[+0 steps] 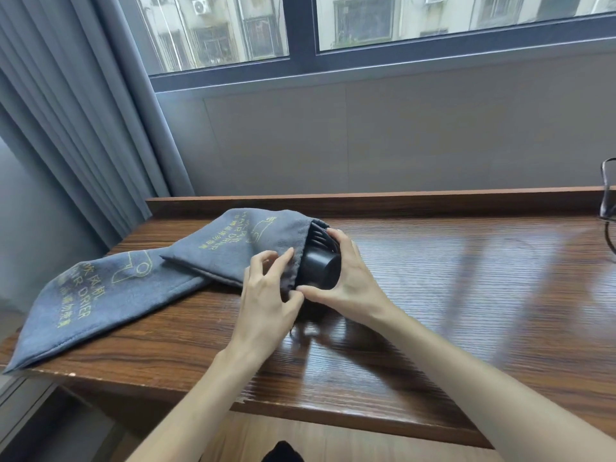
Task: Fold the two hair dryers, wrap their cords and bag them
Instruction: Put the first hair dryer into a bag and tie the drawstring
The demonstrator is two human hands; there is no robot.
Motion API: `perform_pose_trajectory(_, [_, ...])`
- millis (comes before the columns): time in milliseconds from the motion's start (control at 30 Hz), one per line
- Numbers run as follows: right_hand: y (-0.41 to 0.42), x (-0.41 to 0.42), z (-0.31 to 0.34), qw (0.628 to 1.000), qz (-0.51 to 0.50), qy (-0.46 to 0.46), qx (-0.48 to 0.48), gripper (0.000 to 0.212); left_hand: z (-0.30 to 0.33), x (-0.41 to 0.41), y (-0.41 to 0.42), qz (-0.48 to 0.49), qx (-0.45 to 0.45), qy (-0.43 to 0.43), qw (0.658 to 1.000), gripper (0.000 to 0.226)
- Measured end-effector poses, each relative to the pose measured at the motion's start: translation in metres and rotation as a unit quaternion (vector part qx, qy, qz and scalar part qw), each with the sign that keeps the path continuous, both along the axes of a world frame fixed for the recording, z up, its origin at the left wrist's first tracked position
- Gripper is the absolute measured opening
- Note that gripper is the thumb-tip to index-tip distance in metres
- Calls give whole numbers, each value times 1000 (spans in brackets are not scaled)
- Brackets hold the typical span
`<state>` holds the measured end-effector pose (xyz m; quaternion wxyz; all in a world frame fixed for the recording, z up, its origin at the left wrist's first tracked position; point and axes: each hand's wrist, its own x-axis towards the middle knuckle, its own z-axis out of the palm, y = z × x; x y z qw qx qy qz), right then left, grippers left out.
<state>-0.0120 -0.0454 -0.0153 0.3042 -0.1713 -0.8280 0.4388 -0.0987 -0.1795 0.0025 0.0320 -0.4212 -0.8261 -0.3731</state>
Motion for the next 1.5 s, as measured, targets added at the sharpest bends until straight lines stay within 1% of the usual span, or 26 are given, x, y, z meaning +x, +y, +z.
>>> perform_pose_trajectory(33, [5,5,2,999,34,-16,-21,97,-1,1,-2,-3,-12,-11,1000,72])
perform_pose_trajectory(67, [10,11,5,996,59,-27,-56,89,-1,1,-3,-10,-21,-18,1000,79])
perform_pose_trajectory(100, [14,15,8,993,70,-29,-95,76,-2,2,-3,-16,-25,-18,999,85])
perform_pose_trajectory(133, [21,16,11,989,58,-23,-132,61,-3,3,-3,-20,-26,-13,999,90])
perform_pose_trajectory(167, [30,13,13,987,22,-6,-157,49,-4,4,-2,-20,-25,-7,999,93])
perform_pose_trajectory(233, [52,2,19,983,-55,16,-175,35,-5,7,0,-7,-20,3,1000,99])
perform_pose_trajectory(300, [69,-13,23,978,-46,-14,-203,41,-6,12,3,9,-21,12,1000,105])
perform_pose_trajectory(367, [78,-26,21,965,15,-57,-255,52,-7,15,7,24,-34,24,999,105])
perform_pose_trajectory(433, [80,-34,20,953,66,-81,-286,59,-9,16,11,27,-34,27,999,100])
perform_pose_trajectory(500, [83,-34,20,949,90,-81,-292,57,-12,12,13,17,-16,20,1000,93])
perform_pose_trajectory(567, [84,-30,19,945,119,-62,-298,47,-14,7,12,-7,9,-3,1000,87])
perform_pose_trajectory(633, [85,-22,15,947,136,-38,-289,38,-16,-1,7,-39,30,-29,998,85])
perform_pose_trajectory(700, [86,-12,11,952,137,-22,-272,34,-17,-11,0,-80,33,-53,995,85])
perform_pose_trajectory(867, [80,5,5,981,75,-12,-178,25,-14,-29,-12,-174,41,-123,976,81])
perform_pose_trajectory(967, [75,13,5,995,13,-5,-99,17,-14,-30,-13,-175,33,-103,979,82])
perform_pose_trajectory(1033, [69,19,9,999,-37,-30,-8,16,-15,-29,-12,-152,28,-71,985,85])
perform_pose_trajectory(1133, [56,29,11,987,-81,-69,119,12,-16,-22,-8,-133,40,-53,989,83])
perform_pose_trajectory(1200, [50,36,10,982,-82,-58,160,12,-17,-17,-8,-128,52,-55,989,79])
perform_pose_trajectory(1267, [44,43,6,986,-65,-42,150,14,-18,-15,-9,-118,67,-66,989,76])
perform_pose_trajectory(1333, [40,47,4,991,-51,-23,121,16,-18,-15,-12,-114,78,-78,987,72])
perform_pose_trajectory(1400, [37,49,2,995,-44,-2,89,14,-19,-15,-12,-116,83,-89,986,69])
perform_pose_trajectory(1500, [36,51,1,997,-42,-9,62,16,-19,-20,-11,-106,71,-139,982,67])
